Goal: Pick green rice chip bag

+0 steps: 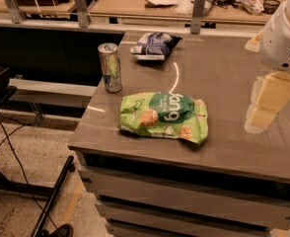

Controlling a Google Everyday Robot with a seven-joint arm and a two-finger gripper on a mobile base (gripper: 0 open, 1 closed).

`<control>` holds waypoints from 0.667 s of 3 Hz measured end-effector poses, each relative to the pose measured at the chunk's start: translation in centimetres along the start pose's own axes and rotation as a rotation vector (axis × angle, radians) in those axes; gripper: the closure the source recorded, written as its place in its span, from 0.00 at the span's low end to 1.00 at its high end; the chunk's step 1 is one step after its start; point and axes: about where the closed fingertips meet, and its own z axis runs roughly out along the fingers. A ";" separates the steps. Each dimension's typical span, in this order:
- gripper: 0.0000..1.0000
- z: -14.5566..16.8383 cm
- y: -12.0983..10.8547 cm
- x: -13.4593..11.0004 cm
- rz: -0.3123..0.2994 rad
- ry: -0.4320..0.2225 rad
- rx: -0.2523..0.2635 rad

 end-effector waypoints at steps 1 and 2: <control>0.00 2.5 -0.5 -3.9 -0.031 -0.013 -0.012; 0.00 5.0 -0.7 -6.3 -0.031 -0.031 -0.046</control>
Offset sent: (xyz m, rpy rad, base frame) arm 0.0543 0.0918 -0.0587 0.0576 0.0771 0.0560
